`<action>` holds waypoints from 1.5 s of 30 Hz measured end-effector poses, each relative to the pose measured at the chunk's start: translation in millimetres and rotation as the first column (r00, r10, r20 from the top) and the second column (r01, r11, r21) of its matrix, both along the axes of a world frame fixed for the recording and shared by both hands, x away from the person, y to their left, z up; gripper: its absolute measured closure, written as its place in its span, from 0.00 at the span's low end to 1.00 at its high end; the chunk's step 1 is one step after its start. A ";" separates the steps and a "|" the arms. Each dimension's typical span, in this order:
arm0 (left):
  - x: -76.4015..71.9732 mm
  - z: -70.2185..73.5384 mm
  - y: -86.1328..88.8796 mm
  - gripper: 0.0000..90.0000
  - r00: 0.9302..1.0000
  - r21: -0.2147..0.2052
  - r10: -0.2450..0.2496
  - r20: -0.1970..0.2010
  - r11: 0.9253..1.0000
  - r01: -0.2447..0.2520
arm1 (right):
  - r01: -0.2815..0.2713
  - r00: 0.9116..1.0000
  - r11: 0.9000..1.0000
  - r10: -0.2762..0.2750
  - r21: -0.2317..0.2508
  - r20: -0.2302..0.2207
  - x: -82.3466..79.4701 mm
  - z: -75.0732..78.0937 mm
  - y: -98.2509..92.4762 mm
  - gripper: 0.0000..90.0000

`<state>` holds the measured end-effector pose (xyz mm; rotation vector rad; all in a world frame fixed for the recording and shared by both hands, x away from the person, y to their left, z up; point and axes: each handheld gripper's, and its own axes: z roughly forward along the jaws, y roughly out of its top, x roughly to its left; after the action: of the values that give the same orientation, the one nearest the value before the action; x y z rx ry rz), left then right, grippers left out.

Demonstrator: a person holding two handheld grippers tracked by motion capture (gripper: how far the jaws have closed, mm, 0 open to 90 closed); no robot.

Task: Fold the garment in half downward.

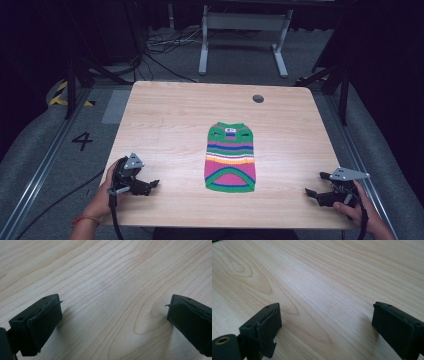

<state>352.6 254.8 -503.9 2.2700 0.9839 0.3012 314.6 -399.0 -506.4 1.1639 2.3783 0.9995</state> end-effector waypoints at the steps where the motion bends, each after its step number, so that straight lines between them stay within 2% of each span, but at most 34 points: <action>1: 0.2 0.2 0.3 0.00 1.000 0.006 -0.001 0.007 1.000 0.001 | 0.004 1.000 1.000 -0.004 0.001 0.000 1.0 -0.1 0.2 0.10; 7: -2.1 0.2 -0.3 0.03 1.000 0.000 0.001 0.018 1.000 -0.001 | -0.010 1.000 1.000 0.010 -0.002 0.000 3.3 -0.3 -0.3 0.09; 10: -1.7 0.1 -0.2 0.03 1.000 -0.004 -0.005 0.012 1.000 0.005 | -0.015 1.000 1.000 0.015 -0.001 -0.005 4.8 -0.4 -0.2 0.08; 11: -1.3 0.7 0.8 0.03 1.000 0.003 -0.024 0.009 1.000 0.024 | -0.017 1.000 1.000 0.017 -0.003 -0.006 5.2 -0.3 -0.2 0.08; 14: 0.5 2.6 -0.4 0.03 0.999 0.016 -0.033 -0.005 0.999 0.033 | -0.018 1.000 1.000 0.018 -0.011 -0.018 6.7 0.9 0.7 0.08; 16: 0.6 3.2 -0.6 0.06 0.999 0.012 -0.038 -0.010 0.999 0.038 | -0.026 0.999 0.999 0.025 -0.022 -0.027 8.5 2.0 1.3 0.08; 17: 1.0 3.7 -0.3 0.09 0.999 0.013 -0.048 -0.006 0.999 0.048 | -0.026 0.999 0.999 0.026 -0.018 -0.034 12.1 3.1 1.4 0.13; 19: 2.5 4.9 0.3 0.16 0.999 0.009 -0.046 0.002 0.999 0.046 | -0.028 0.999 0.999 0.028 -0.017 -0.030 14.4 3.4 1.3 0.15; 20: 4.3 6.6 0.4 0.20 0.999 0.020 -0.045 0.014 0.999 0.044 | -0.039 0.999 0.999 0.039 -0.012 -0.029 19.2 4.5 1.3 0.20; 23: 7.7 8.8 0.0 0.20 0.999 0.026 -0.043 0.009 0.999 0.043 | -0.042 0.998 0.999 0.041 -0.024 -0.036 24.4 6.1 3.5 0.20; 25: 12.5 14.2 -0.1 0.27 0.999 0.015 -0.044 0.014 0.999 0.044 | -0.059 0.998 0.998 0.058 -0.026 -0.024 28.3 9.3 6.8 0.22; 27: 18.9 20.6 -1.3 0.28 0.999 -0.016 -0.036 0.020 0.999 0.037 | -0.075 0.997 0.997 0.075 -0.030 0.002 33.1 16.6 12.2 0.24; 28: 18.9 20.6 -1.3 0.28 0.999 -0.016 -0.036 0.020 0.999 0.037 | -0.081 0.997 0.996 0.081 -0.023 0.002 35.9 19.8 14.4 0.26; 29: 26.1 25.7 -2.9 0.30 0.999 -0.034 -0.036 0.029 0.999 0.037 | -0.088 0.996 0.996 0.088 -0.035 0.008 39.9 23.9 17.8 0.27; 31: 30.6 28.8 -4.4 0.31 0.999 -0.031 -0.036 0.034 0.999 0.037 | -0.097 0.995 0.994 0.098 -0.044 0.016 43.8 27.0 20.8 0.28; 33: 40.8 34.8 -8.7 0.32 0.998 -0.040 -0.036 0.042 0.999 0.038 | -0.109 0.994 0.994 0.109 -0.011 0.014 55.5 35.6 27.8 0.31; 35: 51.4 39.9 -14.1 0.32 0.998 -0.046 -0.041 0.048 0.998 0.043 | -0.128 0.992 0.992 0.128 -0.007 0.019 66.8 43.5 35.2 0.35; 36: 51.4 39.9 -14.1 0.33 0.998 -0.046 -0.041 0.048 0.998 0.043 | -0.128 0.992 0.992 0.128 -0.007 0.019 66.8 43.5 35.2 0.35; 37: 56.4 42.0 -16.5 0.33 0.998 -0.044 -0.046 0.048 0.998 0.048 | -0.131 0.991 0.991 0.131 -0.020 0.028 73.4 47.2 40.2 0.35; 41: 78.0 46.7 -33.9 0.33 0.997 -0.024 -0.071 0.041 0.997 0.072 | -0.138 0.989 0.990 0.138 -0.002 0.049 97.3 59.7 56.5 0.36; 45: 91.7 50.8 -49.3 0.33 0.995 -0.014 -0.096 0.040 0.995 0.096 | -0.138 0.988 0.990 0.137 0.009 0.069 117.2 68.6 72.0 0.37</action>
<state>444.3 205.5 -453.0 2.2800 0.8510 0.2947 431.8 -327.0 -437.9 0.9648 2.4276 1.0833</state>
